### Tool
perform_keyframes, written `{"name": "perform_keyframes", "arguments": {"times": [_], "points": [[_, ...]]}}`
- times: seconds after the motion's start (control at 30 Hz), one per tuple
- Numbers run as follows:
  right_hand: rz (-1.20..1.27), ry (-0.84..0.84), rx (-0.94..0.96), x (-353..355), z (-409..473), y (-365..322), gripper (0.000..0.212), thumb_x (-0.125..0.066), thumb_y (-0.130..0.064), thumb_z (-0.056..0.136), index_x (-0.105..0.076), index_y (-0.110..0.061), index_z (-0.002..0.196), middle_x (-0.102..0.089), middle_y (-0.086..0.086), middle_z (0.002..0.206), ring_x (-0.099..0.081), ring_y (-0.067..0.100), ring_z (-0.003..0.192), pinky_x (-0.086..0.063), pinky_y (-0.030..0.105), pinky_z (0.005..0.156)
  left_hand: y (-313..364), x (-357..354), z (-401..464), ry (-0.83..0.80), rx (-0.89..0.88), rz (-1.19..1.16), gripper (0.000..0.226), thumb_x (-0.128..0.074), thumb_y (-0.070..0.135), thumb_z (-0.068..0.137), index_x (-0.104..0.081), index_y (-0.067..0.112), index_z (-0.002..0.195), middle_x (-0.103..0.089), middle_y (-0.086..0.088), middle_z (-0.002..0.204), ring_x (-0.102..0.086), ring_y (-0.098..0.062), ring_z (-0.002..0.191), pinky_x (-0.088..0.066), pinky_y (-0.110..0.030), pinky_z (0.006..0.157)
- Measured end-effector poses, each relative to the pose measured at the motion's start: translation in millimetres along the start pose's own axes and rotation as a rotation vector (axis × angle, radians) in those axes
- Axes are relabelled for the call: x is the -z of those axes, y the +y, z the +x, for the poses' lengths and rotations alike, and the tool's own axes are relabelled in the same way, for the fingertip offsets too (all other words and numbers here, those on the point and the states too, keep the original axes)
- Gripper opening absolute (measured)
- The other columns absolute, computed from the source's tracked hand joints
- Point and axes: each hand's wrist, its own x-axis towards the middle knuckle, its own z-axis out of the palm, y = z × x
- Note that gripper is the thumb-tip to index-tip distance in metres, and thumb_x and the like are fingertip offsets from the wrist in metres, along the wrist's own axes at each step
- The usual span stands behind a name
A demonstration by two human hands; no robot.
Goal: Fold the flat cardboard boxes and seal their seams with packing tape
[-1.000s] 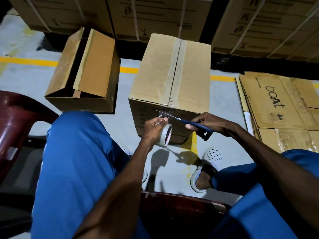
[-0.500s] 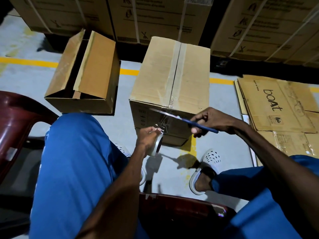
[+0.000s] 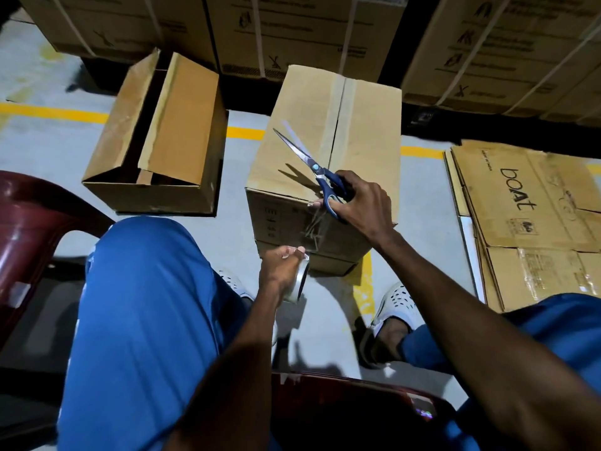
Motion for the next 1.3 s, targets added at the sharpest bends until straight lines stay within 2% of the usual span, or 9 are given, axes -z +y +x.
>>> {"name": "perform_keyframes", "arguments": {"times": [0.27,0.5,0.67,0.77,0.87,1.0,1.07,1.17,1.3], "points": [[-0.252,-0.012,0.244,-6.2,0.0,9.4,0.041,-0.051,-0.051,0.092,-0.057,-0.020,0.118,-0.068,0.008,0.086,-0.063,0.037,0.073,-0.051,0.037,0.053,4.6,-7.3,-3.6,-0.044,0.031,-0.031,0.022,-0.069,0.029,0.092,-0.068,0.013,0.077,-0.065,0.001,0.070,-0.057,-0.018,0.068,-0.046,-0.029,0.071],[-0.276,-0.034,0.272,-2.3,0.4,10.0,0.035,-0.063,-0.041,0.089,-0.060,-0.017,0.115,-0.068,0.008,0.082,-0.062,0.036,0.067,-0.039,0.030,0.054,2.6,-5.3,-3.8,-0.031,0.055,-0.019,0.024,-0.069,0.028,0.092,-0.067,0.014,0.073,-0.064,0.003,0.066,-0.057,-0.018,0.065,-0.046,-0.029,0.069],[-0.345,-0.103,0.284,1.7,-4.2,-0.5,0.046,-0.070,-0.039,0.084,-0.059,-0.010,0.118,-0.070,0.016,0.087,-0.064,0.042,0.075,-0.049,0.041,0.063,4.4,-7.3,-3.2,-0.025,0.072,-0.027,0.025,-0.071,0.029,0.090,-0.067,0.015,0.070,-0.066,0.002,0.066,-0.059,-0.020,0.068,-0.049,-0.031,0.071],[-0.426,-0.062,0.319,-0.4,-10.8,-2.8,0.056,-0.082,-0.032,0.077,-0.060,-0.002,0.119,-0.070,0.019,0.082,-0.065,0.041,0.068,-0.057,0.052,0.068,8.4,-5.3,-5.7,-0.021,0.057,-0.001,0.022,-0.071,0.029,0.090,-0.068,0.015,0.074,-0.066,0.002,0.069,-0.060,-0.020,0.071,-0.050,-0.033,0.075],[-0.481,-0.027,0.355,-4.1,-10.8,-0.7,0.064,-0.090,-0.029,0.069,-0.056,-0.003,0.118,-0.070,0.015,0.076,-0.065,0.034,0.061,-0.058,0.053,0.071,19.1,1.9,-13.7,-0.042,0.024,0.058,0.022,-0.070,0.029,0.091,-0.069,0.013,0.075,-0.066,0.001,0.068,-0.058,-0.020,0.069,-0.046,-0.029,0.072],[-0.483,-0.042,0.393,-3.2,-11.6,-3.1,0.067,-0.090,-0.019,0.067,-0.052,-0.003,0.120,-0.070,0.017,0.081,-0.068,0.034,0.068,-0.058,0.052,0.074,53.7,13.3,-33.9,-0.144,-0.141,0.240,0.022,-0.070,0.031,0.091,-0.072,0.011,0.080,-0.071,-0.002,0.080,-0.059,-0.016,0.073,-0.045,-0.028,0.074],[-0.361,-0.090,0.306,3.7,-9.0,-6.4,0.058,-0.084,-0.023,0.074,-0.051,-0.009,0.120,-0.071,0.016,0.089,-0.068,0.038,0.075,-0.056,0.046,0.070,73.3,21.0,-49.4,-0.203,-0.243,0.313,0.022,-0.069,0.031,0.092,-0.070,0.015,0.078,-0.072,0.002,0.085,-0.062,-0.012,0.078,-0.045,-0.026,0.077],[-0.023,-0.120,0.026,24.8,0.1,-13.8,0.038,-0.069,-0.034,0.081,-0.065,-0.015,0.114,-0.072,0.010,0.093,-0.066,0.035,0.080,-0.038,0.032,0.060,93.9,36.0,-74.0,-0.250,-0.359,0.386,0.022,-0.063,0.030,0.096,-0.071,0.014,0.084,-0.071,0.007,0.090,-0.060,0.000,0.081,-0.043,-0.022,0.076],[0.437,-0.235,-0.329,64.9,-2.2,-27.9,0.035,-0.082,-0.020,0.079,-0.072,-0.014,0.112,-0.072,0.005,0.096,-0.065,0.020,0.081,-0.043,0.028,0.062,101.6,47.0,-93.7,-0.381,-0.428,0.409,0.022,-0.053,0.022,0.102,-0.072,0.012,0.098,-0.071,0.007,0.099,-0.057,0.015,0.082,-0.042,-0.013,0.074]]}}
